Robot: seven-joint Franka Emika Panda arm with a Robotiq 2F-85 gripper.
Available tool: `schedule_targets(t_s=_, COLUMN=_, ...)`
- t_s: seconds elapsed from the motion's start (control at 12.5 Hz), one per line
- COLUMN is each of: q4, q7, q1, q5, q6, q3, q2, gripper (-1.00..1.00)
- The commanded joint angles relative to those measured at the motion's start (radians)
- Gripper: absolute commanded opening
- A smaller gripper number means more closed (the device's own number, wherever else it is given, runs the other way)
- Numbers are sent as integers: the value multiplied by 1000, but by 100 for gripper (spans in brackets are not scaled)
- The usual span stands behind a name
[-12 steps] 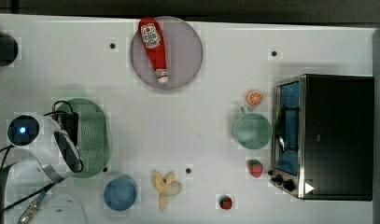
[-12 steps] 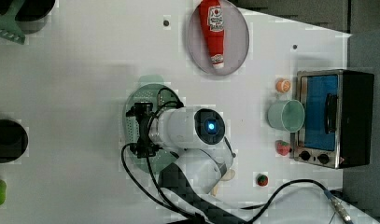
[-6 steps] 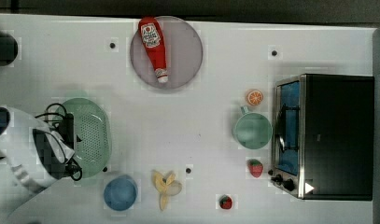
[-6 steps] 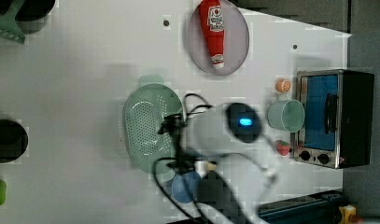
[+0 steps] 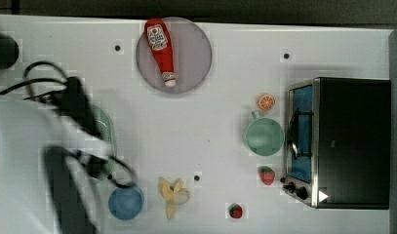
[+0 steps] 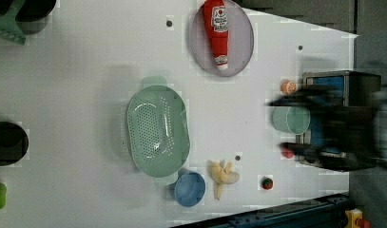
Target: Drag strainer right to left.
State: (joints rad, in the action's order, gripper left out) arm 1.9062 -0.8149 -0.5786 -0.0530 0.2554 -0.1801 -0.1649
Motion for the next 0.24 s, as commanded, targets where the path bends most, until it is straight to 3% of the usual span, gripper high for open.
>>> schedule_targets(t_s=0.08, q4=52, q7=383, q1=73, q5=84, q6=-124, q3=-142, q2=-106, gripper=100)
schedule_targets(t_s=0.24, q4=52, q7=553, q1=89, q5=192, q6=-179, q3=-226, q2=-180, gripper=100)
